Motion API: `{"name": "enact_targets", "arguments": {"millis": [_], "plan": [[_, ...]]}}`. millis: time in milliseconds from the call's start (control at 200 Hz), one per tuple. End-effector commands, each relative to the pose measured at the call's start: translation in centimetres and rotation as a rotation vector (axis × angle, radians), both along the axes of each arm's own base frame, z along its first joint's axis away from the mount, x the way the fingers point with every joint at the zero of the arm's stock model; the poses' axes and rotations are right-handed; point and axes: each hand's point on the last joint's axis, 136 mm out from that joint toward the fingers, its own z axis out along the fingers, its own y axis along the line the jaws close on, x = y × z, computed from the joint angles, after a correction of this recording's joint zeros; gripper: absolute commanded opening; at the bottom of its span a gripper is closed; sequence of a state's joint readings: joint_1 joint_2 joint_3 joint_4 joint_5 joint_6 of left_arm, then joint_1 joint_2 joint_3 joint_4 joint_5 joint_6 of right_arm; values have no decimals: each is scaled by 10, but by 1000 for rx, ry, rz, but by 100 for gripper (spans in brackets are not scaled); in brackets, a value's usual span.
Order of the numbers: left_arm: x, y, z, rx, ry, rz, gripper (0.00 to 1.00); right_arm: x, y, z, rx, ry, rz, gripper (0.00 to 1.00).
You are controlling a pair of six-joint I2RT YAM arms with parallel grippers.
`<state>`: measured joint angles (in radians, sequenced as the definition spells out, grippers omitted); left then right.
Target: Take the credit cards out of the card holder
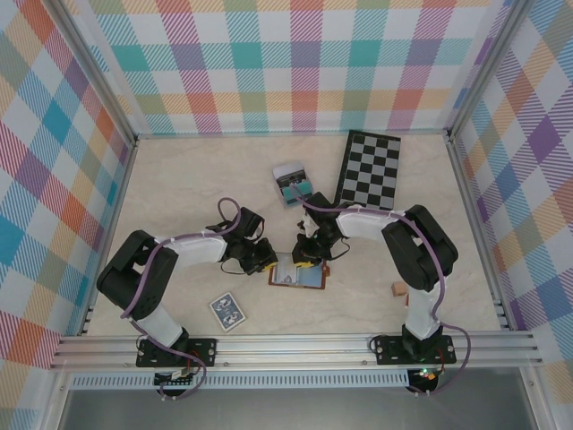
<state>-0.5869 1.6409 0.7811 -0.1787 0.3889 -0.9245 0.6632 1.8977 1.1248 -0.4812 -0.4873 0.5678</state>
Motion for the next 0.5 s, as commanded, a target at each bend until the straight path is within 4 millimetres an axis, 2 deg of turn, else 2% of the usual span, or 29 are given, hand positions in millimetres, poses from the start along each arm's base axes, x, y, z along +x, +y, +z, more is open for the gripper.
{"name": "enact_targets", "arguments": {"millis": [0,165,495], "plan": [[-15,5,-18,38,55,-6,12,-1,8,-1,48,11,22,16],[-15,4,-17,33,54,-8,11,1,9,0,60,9,21,16],[-15,8,-15,53,48,-1,11,2,6,4,66,-6,18,5]]}}
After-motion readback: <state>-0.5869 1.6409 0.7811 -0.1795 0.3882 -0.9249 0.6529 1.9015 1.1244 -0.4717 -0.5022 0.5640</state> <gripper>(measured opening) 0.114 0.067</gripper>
